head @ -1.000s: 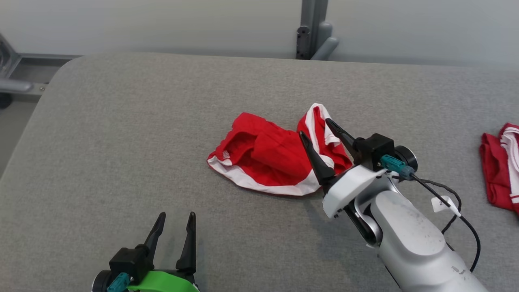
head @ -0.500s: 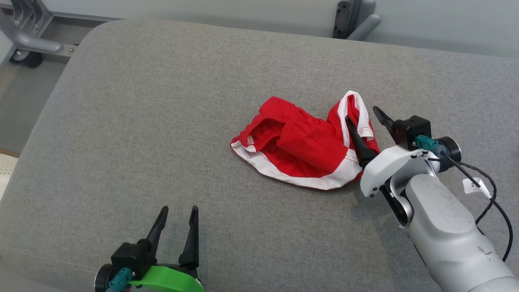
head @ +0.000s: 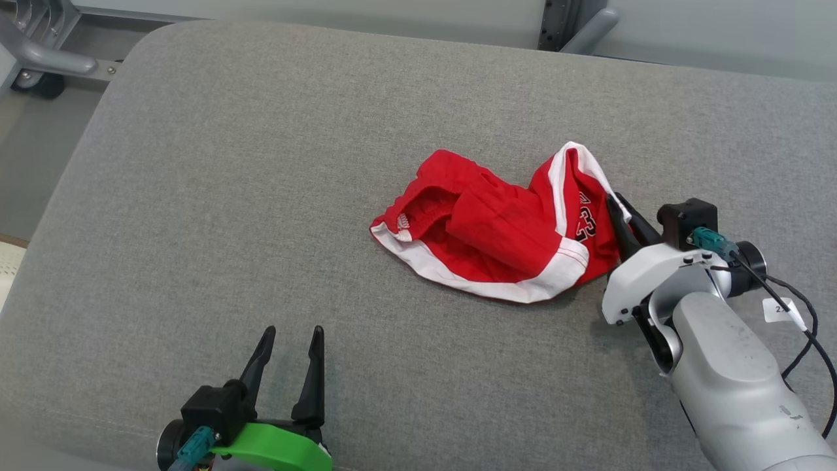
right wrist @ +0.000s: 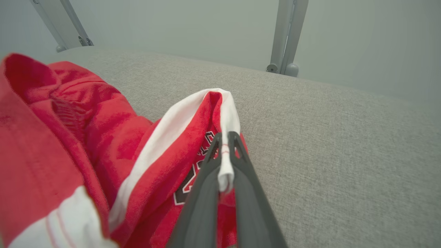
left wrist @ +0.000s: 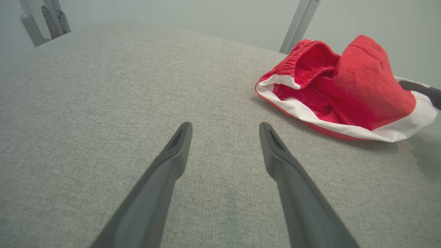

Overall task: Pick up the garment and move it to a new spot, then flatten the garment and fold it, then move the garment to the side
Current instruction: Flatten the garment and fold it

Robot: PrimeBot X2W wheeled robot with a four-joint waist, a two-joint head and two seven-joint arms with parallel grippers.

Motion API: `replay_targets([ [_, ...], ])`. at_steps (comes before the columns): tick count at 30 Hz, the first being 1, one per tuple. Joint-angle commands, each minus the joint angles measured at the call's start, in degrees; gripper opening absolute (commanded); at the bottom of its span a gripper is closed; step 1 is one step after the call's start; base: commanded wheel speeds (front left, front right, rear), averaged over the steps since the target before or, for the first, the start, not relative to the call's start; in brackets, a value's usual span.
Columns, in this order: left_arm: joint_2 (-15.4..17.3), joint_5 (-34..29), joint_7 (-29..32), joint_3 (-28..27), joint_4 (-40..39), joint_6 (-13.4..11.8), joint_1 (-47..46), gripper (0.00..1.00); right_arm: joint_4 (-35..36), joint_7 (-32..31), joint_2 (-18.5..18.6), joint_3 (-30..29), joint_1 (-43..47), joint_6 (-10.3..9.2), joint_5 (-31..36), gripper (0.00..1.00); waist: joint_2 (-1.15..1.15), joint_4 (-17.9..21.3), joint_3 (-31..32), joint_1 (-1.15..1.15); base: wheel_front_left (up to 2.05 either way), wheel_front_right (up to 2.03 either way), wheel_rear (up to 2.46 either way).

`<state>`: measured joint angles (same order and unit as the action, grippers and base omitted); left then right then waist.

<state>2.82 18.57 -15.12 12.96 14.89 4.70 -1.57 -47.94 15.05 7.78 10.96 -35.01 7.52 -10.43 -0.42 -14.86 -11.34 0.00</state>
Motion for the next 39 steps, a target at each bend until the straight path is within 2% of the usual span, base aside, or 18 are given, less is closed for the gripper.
replay_targets([
  [1, 0.2, 0.4, 0.0, -0.1, -0.1, -0.3, -0.6, 1.00, -0.2, 0.2, 0.1, -0.6, 0.8, -0.07, 0.4, 0.00, 0.42, -0.1, -0.1, 0.00, 0.00, 0.00, 0.00],
  [6, 0.2, 0.8, 0.0, 0.4, 0.0, -0.1, -1.3, 1.00, 0.9, 0.2, 2.4, -1.7, -2.0, -0.07, 3.1, 0.00, 0.42, -0.8, -0.8, 0.00, 0.00, 0.00, 0.00],
  [12, 0.2, 1.5, 0.0, 2.1, 0.4, 0.3, -3.0, 1.00, 1.2, 0.2, 9.4, -1.3, -13.0, -0.07, 9.1, 0.00, 0.42, -3.9, -2.6, 0.00, 0.00, 0.00, 0.00],
  [17, 0.2, 2.0, 0.0, 3.0, 0.7, -0.2, -3.3, 1.00, -0.8, 0.1, 12.0, -0.7, -19.0, -0.07, 11.4, 0.00, 0.42, -6.4, -3.3, 0.00, 0.00, 0.00, 0.00],
  [18, 0.2, 2.2, 0.0, 3.1, 1.0, -0.3, -2.9, 1.00, -1.7, 0.1, 12.7, -0.9, -20.1, -0.08, 12.2, 0.18, 0.42, -6.7, -3.4, 0.00, 0.00, 0.00, 0.00],
  [19, 0.2, 2.4, 0.0, 3.1, 1.1, -0.4, -2.6, 1.00, -2.6, 0.1, 13.2, -1.2, -21.1, -0.08, 13.0, 1.00, 0.42, -6.9, -3.5, 0.00, 0.00, 0.00, 0.00],
  [26, 0.1, 2.6, 0.0, 2.1, 1.7, -1.0, -1.0, 1.00, -6.9, 0.1, 11.8, -8.1, -17.9, -0.08, 14.0, 1.00, 0.42, -5.5, -2.0, 0.00, 0.00, 0.00, 0.00],
  [31, 0.2, 1.3, 0.0, 0.6, 2.0, -0.8, -0.3, 1.00, -0.9, 0.1, 7.9, -9.5, -9.6, -0.08, 10.7, 1.00, 0.42, -1.9, 1.5, 0.00, 0.00, 0.00, 0.00],
  [39, 0.2, -0.4, 0.0, -2.2, 2.9, 0.0, 2.2, 1.00, 9.6, 0.1, 2.7, -4.6, 6.7, -0.08, 3.7, 1.00, 0.42, 4.0, 8.1, 0.00, 0.00, 0.00, 0.00],
])
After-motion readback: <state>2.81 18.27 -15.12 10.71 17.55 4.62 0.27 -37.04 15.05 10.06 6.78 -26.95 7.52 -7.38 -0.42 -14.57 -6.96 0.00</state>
